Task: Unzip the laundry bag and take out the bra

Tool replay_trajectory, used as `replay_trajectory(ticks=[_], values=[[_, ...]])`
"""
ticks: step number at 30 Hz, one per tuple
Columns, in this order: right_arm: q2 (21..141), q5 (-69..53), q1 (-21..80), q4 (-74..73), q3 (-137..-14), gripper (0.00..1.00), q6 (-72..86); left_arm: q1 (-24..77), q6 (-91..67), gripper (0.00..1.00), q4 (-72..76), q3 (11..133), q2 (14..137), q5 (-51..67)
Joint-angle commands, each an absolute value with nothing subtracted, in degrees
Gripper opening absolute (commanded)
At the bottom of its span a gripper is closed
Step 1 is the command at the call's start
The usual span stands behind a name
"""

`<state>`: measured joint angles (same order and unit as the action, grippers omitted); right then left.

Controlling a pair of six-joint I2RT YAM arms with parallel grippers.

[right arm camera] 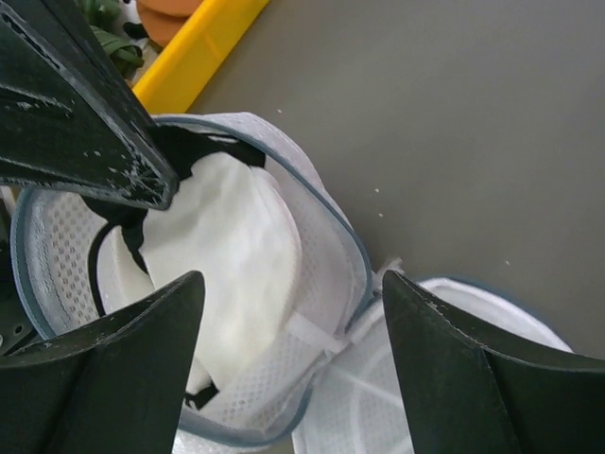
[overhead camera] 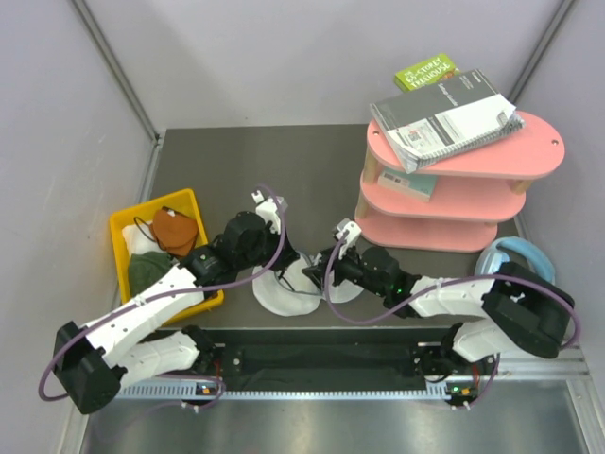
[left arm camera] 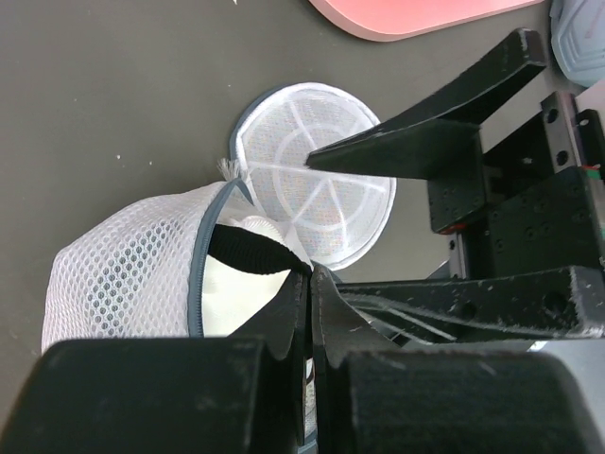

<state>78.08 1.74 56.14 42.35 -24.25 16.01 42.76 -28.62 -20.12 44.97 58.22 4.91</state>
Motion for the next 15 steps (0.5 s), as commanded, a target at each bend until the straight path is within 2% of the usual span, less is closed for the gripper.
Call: replay_trajectory(ticks=[1,8,10,11,12,15], values=[[82.3,-2.4,57.0,51.7,-28.6,0.75,14.4,42.4,-28.4,0.0,-16.5,45.4,57.0,5.8],[87.9,-3.4,57.0,53.1,-31.5,0.68,14.3,42.3,-27.7,0.0,-15.2,44.6,56.0,8.1],[89.0,-3.4,57.0,53.1,-32.3,0.61,14.7,42.2,-27.4,0.0,-14.9,44.5,56.0,9.0],[89.4,-3.5,57.0,52.9,-32.7,0.57,14.9,42.2,-27.3,0.0,-14.6,44.2,55.9,9.4],[89.6,-3.5,57.0,52.6,-32.9,0.46,15.0,42.2,-27.3,0.0,-14.2,43.9,55.9,10.1],[90.1,-2.7,57.0,51.2,-33.8,0.23,15.3,42.2,-27.2,0.0,-13.9,43.2,55.5,10.4]])
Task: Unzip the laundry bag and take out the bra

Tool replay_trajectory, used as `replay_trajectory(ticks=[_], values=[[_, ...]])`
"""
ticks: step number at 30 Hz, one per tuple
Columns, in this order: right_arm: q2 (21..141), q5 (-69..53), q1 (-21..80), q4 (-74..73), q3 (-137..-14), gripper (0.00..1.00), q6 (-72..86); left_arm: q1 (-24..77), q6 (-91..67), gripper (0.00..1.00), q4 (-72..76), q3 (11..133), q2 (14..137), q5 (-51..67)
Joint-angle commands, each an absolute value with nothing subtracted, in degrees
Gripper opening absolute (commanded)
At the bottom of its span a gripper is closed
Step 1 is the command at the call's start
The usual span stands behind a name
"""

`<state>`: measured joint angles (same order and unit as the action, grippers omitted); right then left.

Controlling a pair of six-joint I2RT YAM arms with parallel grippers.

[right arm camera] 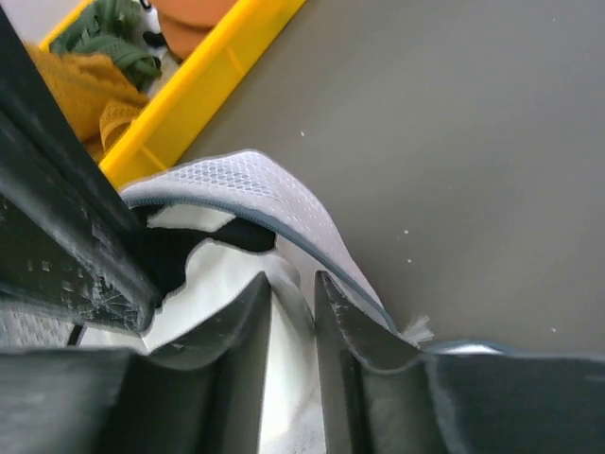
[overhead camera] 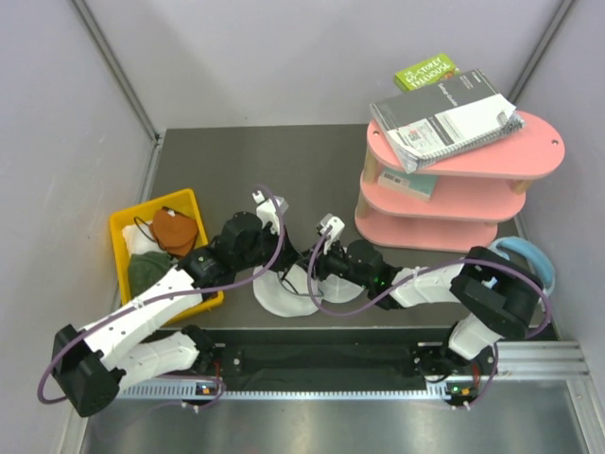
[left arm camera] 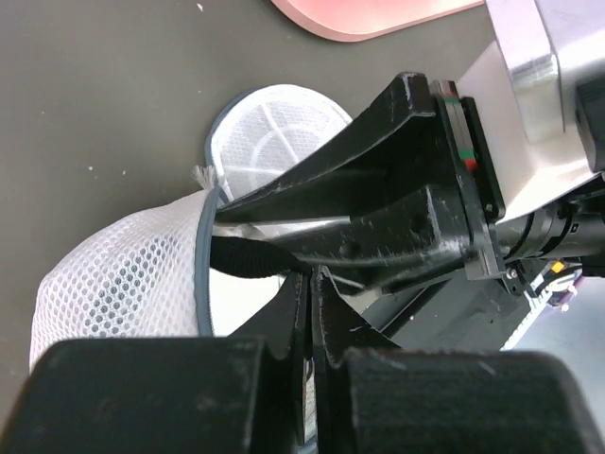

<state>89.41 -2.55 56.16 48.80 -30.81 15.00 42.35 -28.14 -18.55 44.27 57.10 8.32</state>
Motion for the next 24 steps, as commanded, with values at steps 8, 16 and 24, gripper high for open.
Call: replay_trajectory(ticks=[8,16,24], values=[[87.5,-0.3,57.0,49.4,-32.6,0.0,15.8,42.0,-27.1,0.92,-19.2,45.0,53.4,1.6],[85.0,1.2,57.0,49.2,-30.9,0.0,16.3,41.7,-27.2,0.99,-26.1,46.8,52.6,-15.5],[84.9,1.1,57.0,49.2,-31.1,0.0,16.7,41.7,-26.9,0.76,-25.9,45.1,55.3,-14.2]])
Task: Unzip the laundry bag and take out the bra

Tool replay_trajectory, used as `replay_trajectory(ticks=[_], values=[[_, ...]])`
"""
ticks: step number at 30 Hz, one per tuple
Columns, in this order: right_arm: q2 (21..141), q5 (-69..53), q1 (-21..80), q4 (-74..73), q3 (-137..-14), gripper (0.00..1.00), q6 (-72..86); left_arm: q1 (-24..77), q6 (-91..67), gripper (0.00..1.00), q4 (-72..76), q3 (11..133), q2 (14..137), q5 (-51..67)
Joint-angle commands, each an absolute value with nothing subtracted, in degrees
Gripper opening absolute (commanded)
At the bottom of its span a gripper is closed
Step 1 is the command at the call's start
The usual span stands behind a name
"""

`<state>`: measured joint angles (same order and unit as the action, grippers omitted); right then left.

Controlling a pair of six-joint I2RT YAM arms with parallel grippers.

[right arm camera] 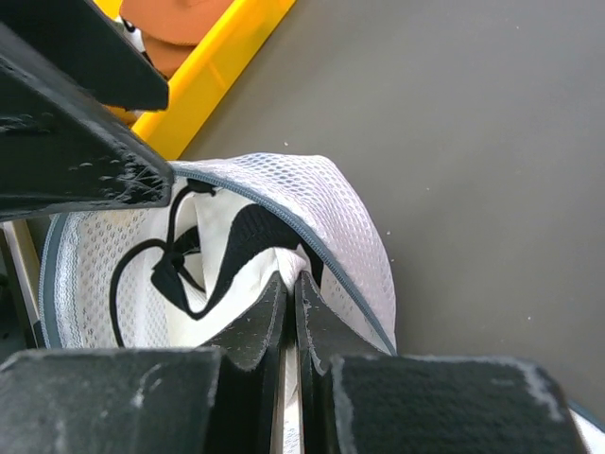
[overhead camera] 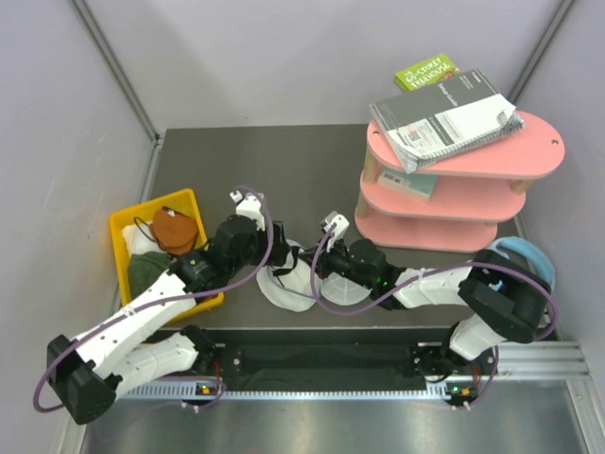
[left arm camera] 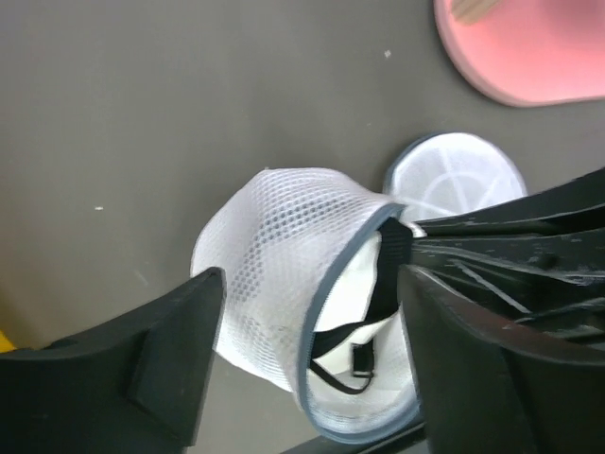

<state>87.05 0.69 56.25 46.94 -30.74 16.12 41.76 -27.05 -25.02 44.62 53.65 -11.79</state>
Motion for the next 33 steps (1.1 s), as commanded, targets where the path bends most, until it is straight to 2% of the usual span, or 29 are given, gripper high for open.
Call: replay_trajectory(ticks=[1,7,13,16,17,19,26,33], values=[[84.8,1.0,57.0,49.2,-31.1,0.0,16.8,41.7,-27.0,0.72,-26.3,44.9,55.5,-15.2],[83.9,1.0,57.0,48.6,-31.0,0.0,16.7,41.7,-27.5,0.55,-25.0,43.2,56.6,-14.5],[83.4,1.1,57.0,48.0,-31.1,0.0,16.8,41.7,-27.5,0.46,-24.7,42.6,56.9,-14.2],[82.9,0.6,57.0,47.8,-31.0,0.0,16.8,41.7,-27.4,0.25,-24.4,42.2,57.3,-13.7],[82.8,0.3,57.0,47.8,-31.0,0.0,16.8,41.6,-27.6,0.13,-24.0,42.1,57.7,-13.7],[82.0,-1.3,57.0,47.5,-31.0,0.0,16.7,41.6,-28.0,0.0,-23.8,42.1,58.1,-14.1],[80.9,-9.6,57.8,43.2,-32.4,0.0,15.0,38.4,-30.0,0.0,-22.2,43.7,59.9,-14.1],[77.0,-7.7,59.5,40.3,-31.6,0.0,14.9,29.8,-31.9,0.0,-18.9,40.7,60.7,-7.0]])
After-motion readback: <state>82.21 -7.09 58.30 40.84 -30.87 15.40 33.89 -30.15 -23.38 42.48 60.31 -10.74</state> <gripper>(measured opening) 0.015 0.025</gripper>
